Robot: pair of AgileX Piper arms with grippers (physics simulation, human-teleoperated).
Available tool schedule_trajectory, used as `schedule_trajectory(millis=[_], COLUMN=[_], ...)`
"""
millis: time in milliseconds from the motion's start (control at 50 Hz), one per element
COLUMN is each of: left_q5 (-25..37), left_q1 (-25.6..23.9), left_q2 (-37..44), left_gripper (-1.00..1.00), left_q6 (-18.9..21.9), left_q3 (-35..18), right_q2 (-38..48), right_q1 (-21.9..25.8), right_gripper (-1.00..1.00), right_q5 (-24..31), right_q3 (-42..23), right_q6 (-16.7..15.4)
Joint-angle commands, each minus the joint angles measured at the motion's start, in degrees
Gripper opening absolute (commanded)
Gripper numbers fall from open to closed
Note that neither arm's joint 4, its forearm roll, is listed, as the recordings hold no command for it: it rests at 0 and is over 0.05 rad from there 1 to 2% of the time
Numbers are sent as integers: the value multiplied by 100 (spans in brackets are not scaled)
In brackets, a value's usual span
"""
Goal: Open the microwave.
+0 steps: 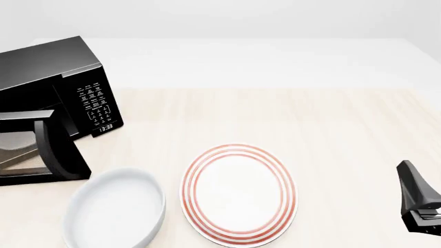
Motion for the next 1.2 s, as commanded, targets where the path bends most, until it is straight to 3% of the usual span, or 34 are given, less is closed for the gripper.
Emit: schedule_trajectory(millis=[20, 620, 660, 680, 700, 720, 860, 880, 1000, 1200], left_q5=[12, 438, 488, 525, 525, 537, 854, 970, 1217, 1653], left_q1=[15, -203, -252, -397, -397, -339, -464, -443, -500, -476], left_q2=[268, 1352, 1522, 1714, 1715, 1808, 2273, 2390, 2619, 3128], left_gripper=[100, 100, 100, 100, 100, 100, 100, 100, 100, 100], left_q6=[193, 201, 153, -209, -209, -3, 59, 251, 16, 485], left_q3=[-315, -1500, -1627, -1728, -1730, -1821, -2298, -2418, -2742, -3121], right_q2=[0, 0, 0, 0, 0, 0, 0, 0, 0, 0], right_q1=[0, 0, 0, 0, 0, 0, 0, 0, 0, 0], right_gripper=[100, 100, 100, 100, 100, 100, 100, 100, 100, 100], right_q5=[0, 0, 0, 0, 0, 0, 0, 0, 0, 0], right_q3=[0, 0, 0, 0, 0, 0, 0, 0, 0, 0], right_q6=[0, 0, 0, 0, 0, 0, 0, 0, 0, 0])
